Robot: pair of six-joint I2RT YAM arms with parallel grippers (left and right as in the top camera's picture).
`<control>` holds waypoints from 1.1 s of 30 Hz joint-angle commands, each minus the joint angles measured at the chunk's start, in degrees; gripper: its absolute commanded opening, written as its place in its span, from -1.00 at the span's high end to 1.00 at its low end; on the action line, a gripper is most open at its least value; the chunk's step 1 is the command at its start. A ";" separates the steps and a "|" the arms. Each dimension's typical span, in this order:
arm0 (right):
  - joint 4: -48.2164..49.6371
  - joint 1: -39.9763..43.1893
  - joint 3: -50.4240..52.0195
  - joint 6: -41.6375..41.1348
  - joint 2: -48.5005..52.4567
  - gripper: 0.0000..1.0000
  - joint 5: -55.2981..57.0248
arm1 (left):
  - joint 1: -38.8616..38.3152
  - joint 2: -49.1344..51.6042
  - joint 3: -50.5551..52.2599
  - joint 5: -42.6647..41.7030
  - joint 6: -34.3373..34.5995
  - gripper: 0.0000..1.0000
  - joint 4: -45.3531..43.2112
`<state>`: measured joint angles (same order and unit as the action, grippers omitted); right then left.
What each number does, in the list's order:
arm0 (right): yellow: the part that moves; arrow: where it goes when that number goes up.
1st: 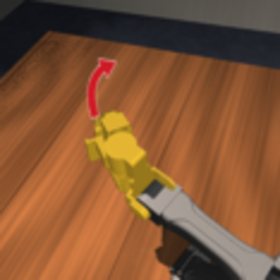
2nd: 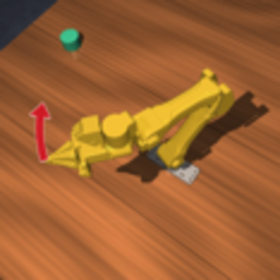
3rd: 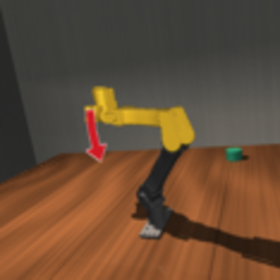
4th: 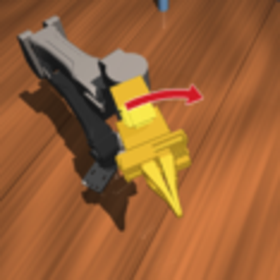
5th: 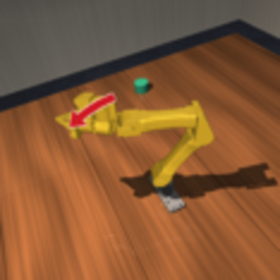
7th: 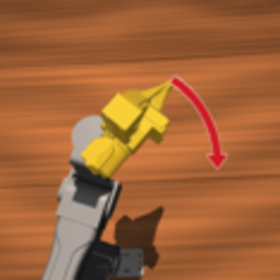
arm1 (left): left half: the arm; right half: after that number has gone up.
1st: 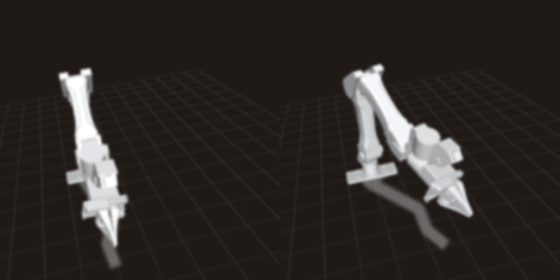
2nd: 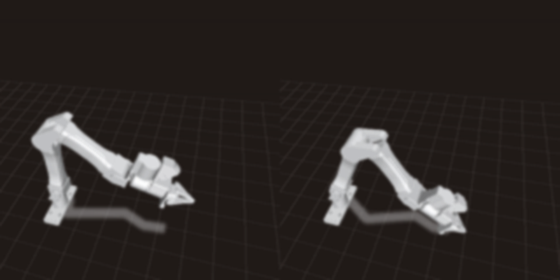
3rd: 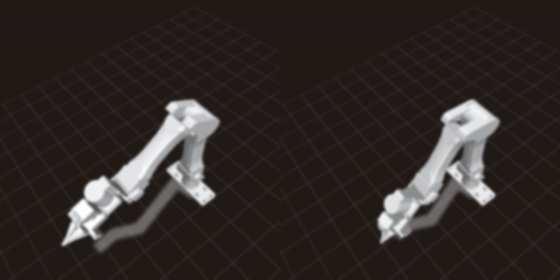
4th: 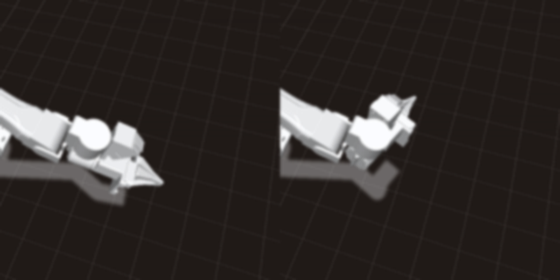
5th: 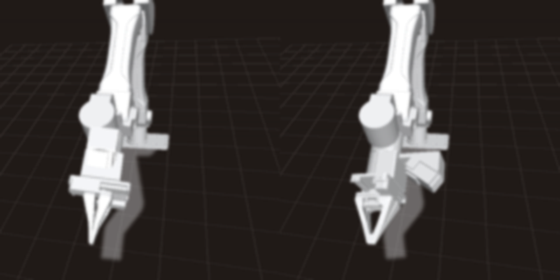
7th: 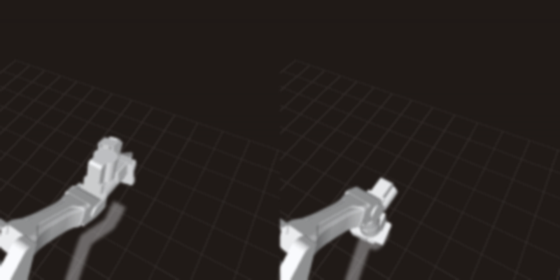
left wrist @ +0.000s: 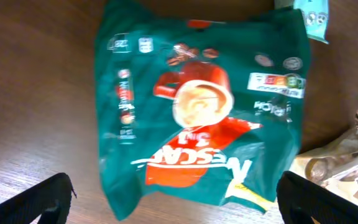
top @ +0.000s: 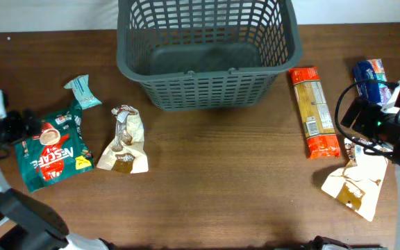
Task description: Pack container
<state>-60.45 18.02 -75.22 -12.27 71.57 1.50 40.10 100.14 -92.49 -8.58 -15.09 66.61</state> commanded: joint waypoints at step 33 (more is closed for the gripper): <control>-2.03 0.37 -1.62 -1.62 -0.17 -0.98 0.46 | 9.94 24.39 -0.35 -16.22 -10.75 -0.95 -9.75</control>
<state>-62.43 18.02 -75.22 -12.27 71.57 1.50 49.95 121.47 -92.49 -23.05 -24.49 57.36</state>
